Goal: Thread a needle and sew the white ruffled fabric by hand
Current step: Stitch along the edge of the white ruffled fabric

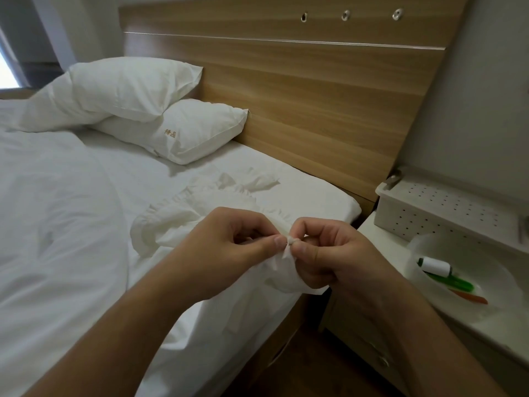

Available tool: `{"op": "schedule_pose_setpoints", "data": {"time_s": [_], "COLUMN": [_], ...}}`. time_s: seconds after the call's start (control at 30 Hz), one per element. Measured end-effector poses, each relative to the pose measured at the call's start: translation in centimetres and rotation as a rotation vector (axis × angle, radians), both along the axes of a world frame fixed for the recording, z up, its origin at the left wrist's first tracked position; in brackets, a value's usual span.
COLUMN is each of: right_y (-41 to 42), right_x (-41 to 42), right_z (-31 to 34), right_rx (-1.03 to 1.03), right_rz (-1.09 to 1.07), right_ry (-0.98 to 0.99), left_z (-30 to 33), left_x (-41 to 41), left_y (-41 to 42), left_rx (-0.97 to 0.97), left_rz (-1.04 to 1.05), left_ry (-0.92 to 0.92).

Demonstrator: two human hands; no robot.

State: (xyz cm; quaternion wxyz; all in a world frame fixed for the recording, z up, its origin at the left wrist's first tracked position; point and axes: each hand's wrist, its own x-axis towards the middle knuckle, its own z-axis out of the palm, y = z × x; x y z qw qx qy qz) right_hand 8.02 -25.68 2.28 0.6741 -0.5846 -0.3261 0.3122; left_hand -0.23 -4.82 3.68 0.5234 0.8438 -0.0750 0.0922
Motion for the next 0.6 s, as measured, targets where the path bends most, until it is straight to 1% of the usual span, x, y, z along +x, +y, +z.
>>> {"op": "schedule_pose_setpoints", "data": {"time_s": [0.1,0.2,0.5,0.6], "right_y": [-0.09,-0.26,-0.07,-0.13], "right_x": [0.18,0.27,-0.04,-0.09], "right_z": [-0.05,-0.12,0.01,0.04], "right_rx": [0.028,0.032,0.058,0.027], "right_rz": [0.067,0.087,0.078,0.046], "right_ry": [0.039,0.024,-0.005,-0.027], "left_z": [-0.08,0.02,0.04,0.20], "left_x": [0.05,-0.05,0.00,-0.11], "left_y": [0.00,-0.05,-0.35,-0.49], "left_rx": [-0.022,-0.018,-0.047,-0.087], "left_rz": [-0.015,-0.038,-0.056,-0.060], "left_ry": [0.004,0.005,0.046,0.070]}}
